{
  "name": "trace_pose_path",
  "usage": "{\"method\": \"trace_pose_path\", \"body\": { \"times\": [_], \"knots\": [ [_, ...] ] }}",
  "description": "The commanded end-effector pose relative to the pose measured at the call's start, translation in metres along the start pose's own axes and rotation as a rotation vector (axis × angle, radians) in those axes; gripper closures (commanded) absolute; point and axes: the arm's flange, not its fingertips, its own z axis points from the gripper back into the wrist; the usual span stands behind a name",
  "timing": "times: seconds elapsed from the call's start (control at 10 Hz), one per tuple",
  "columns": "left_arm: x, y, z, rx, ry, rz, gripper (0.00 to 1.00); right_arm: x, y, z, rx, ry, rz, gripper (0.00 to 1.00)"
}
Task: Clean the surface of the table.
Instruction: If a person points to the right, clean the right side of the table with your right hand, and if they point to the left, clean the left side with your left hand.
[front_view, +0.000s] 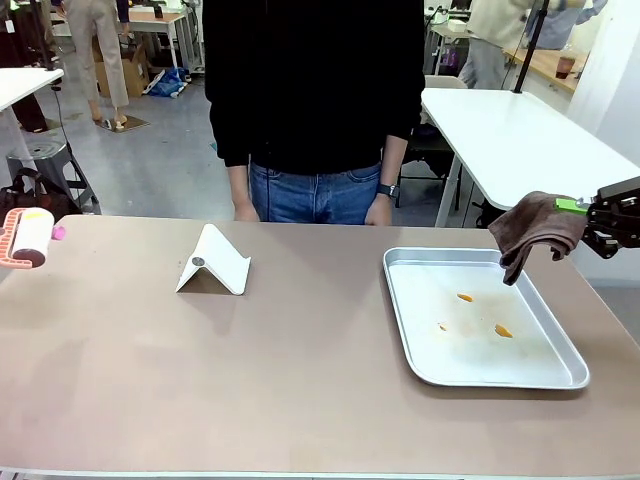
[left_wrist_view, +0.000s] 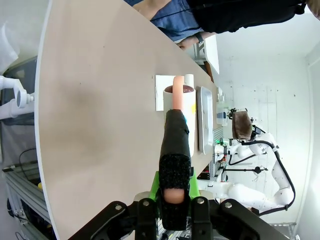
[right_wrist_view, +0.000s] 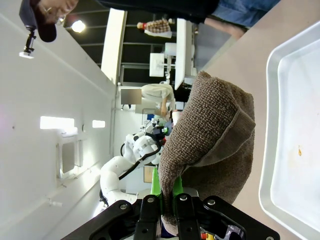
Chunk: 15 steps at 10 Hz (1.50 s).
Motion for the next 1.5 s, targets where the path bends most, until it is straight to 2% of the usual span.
{"method": "trace_pose_path", "body": {
  "times": [0.0, 0.6, 0.7, 0.8, 1.1, 1.2, 1.4],
  "knots": [
    [0.001, -0.003, 0.001, 0.004, -0.003, -0.007, 0.77, -0.002, 0.003, 0.001, 0.005, 0.009, 0.0, 0.91],
    [0.0, 0.0, 0.0, 0.003, -0.001, 0.0, 0.77, -0.002, 0.003, 0.001, 0.005, 0.009, 0.0, 0.91],
    [0.009, -0.023, -0.008, 0.064, 0.074, 0.058, 0.77, -0.002, 0.003, 0.001, 0.005, 0.009, 0.0, 0.91],
    [0.019, -0.049, -0.016, 0.085, 0.102, 0.069, 0.77, -0.002, 0.003, 0.001, 0.005, 0.009, 0.0, 0.91],
    [0.026, -0.126, -0.052, 0.091, 0.222, 0.019, 0.77, -0.002, 0.003, 0.001, 0.005, 0.009, 0.0, 0.91],
    [0.02, -0.153, -0.07, 0.126, 0.245, -0.018, 0.77, -0.002, 0.003, 0.001, 0.005, 0.009, 0.0, 0.91],
    [0.008, -0.211, -0.109, 0.222, 0.338, -0.168, 0.77, -0.002, 0.003, 0.001, 0.005, 0.009, 0.0, 0.91]
  ]
}}
